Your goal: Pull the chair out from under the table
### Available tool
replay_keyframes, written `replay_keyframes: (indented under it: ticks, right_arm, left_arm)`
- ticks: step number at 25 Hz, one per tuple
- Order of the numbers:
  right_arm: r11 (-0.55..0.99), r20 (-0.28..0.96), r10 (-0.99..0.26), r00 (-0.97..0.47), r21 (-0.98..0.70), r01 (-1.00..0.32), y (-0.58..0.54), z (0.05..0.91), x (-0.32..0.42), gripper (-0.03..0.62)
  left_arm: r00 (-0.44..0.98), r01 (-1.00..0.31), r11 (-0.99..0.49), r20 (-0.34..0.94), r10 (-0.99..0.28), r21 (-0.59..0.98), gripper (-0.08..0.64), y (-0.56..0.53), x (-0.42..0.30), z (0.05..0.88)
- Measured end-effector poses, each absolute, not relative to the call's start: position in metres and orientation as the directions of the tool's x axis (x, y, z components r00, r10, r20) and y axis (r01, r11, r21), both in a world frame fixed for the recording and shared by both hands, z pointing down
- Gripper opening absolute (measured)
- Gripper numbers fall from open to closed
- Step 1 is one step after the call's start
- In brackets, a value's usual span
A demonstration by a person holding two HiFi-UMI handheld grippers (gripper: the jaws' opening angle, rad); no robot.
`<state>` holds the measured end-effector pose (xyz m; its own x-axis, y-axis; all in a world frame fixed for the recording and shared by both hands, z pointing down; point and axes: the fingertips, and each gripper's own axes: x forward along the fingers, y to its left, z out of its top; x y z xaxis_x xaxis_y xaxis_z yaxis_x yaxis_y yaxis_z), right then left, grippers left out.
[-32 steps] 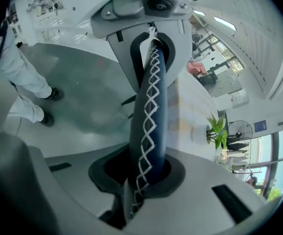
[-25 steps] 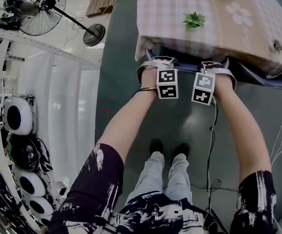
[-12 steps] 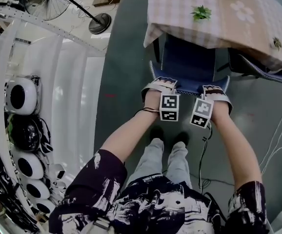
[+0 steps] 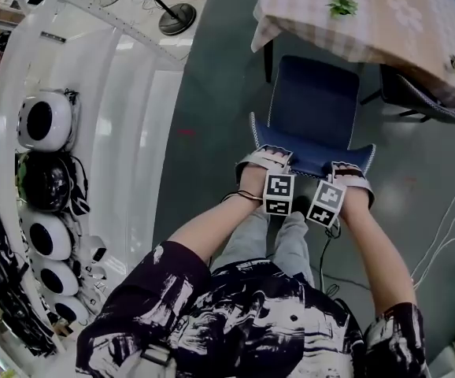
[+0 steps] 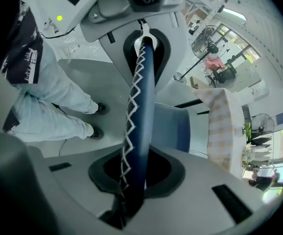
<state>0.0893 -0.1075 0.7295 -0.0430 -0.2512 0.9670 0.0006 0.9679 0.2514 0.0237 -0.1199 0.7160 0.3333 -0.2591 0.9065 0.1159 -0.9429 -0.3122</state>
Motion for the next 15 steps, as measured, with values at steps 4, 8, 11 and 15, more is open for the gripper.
replay_keyframes:
  ticks: [4,8,11,15]
  right_arm:
    - [0.972,0.972,-0.232,-0.045,0.231,-0.030,-0.068,0.733,0.085,0.046]
    - [0.976,0.976,-0.210,-0.047,0.207,-0.059,-0.034,0.732,0.078,0.046]
    - [0.981,0.981,-0.187,-0.045,0.184,-0.065,-0.010,0.731,0.073,0.046]
    - [0.986,0.987,-0.155,-0.051,0.152,-0.061,0.016,0.732,0.066,0.046]
  left_arm:
    - [0.332,0.126,-0.950,0.915,-0.230,-0.284,0.051,-0.080,0.019,0.719]
    - [0.327,0.134,-0.959,0.924,-0.196,-0.251,0.051,-0.048,0.013,0.718]
    - [0.327,0.140,-0.962,0.928,-0.177,-0.233,0.051,-0.025,0.009,0.718]
    - [0.321,0.124,-0.970,0.934,-0.158,-0.207,0.051,-0.002,0.002,0.718]
